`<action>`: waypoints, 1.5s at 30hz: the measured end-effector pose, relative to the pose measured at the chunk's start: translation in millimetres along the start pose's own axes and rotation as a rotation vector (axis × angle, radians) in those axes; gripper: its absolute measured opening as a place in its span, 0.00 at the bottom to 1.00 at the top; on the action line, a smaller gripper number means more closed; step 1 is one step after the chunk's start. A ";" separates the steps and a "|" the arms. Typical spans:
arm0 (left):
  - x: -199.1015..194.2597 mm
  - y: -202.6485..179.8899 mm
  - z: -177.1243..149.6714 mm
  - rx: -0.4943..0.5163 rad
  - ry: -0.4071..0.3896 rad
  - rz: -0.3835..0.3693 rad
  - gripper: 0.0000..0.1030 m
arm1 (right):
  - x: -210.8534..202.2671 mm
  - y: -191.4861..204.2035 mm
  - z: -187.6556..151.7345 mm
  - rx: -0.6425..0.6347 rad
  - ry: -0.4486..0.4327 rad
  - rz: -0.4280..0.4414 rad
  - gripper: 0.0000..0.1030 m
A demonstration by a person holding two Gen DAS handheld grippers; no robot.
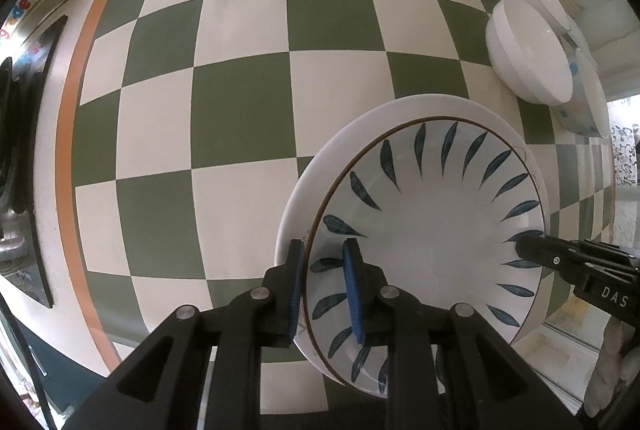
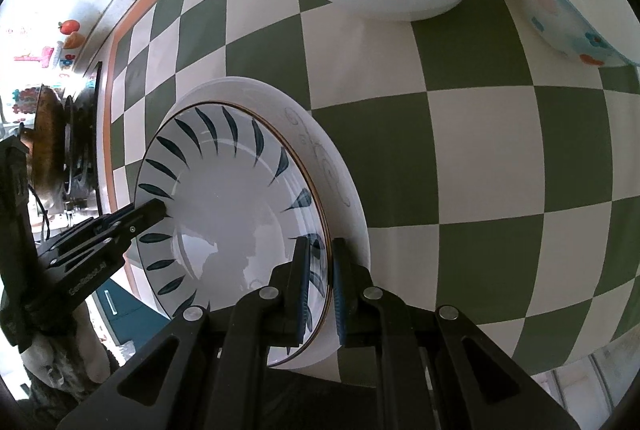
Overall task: Organize plates and bowls
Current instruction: 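Place the blue-striped plate with the left gripper onto the plate stack, then lower the plate stack onto the cloth and open both grippers, withdrawing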
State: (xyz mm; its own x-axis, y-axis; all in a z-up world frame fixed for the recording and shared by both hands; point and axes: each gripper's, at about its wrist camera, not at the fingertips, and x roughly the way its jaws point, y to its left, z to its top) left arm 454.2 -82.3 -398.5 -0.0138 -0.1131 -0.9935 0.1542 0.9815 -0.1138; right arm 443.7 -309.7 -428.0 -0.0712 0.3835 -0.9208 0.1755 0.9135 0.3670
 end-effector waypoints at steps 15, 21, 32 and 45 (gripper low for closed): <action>1.7 -2.7 -6.6 -0.048 0.003 0.021 0.20 | -4.4 13.1 -6.2 -0.017 -0.033 -0.066 0.16; -6.7 2.3 -11.1 -0.085 -0.012 0.034 0.20 | -4.5 18.4 -5.6 -0.045 -0.024 -0.087 0.20; -58.3 -11.7 -45.7 -0.124 -0.119 0.072 0.20 | -37.9 39.7 -33.8 -0.162 -0.089 -0.125 0.20; -164.4 -26.0 -102.1 -0.063 -0.348 0.066 0.38 | -136.7 79.7 -119.4 -0.190 -0.316 -0.131 0.43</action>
State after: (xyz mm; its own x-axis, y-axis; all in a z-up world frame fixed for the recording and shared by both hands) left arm 351.6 -73.4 -232.6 0.3326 -0.0846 -0.9393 0.0819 0.9948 -0.0606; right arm 350.2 -273.2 -257.1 0.2302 0.2283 -0.9460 -0.0018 0.9722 0.2342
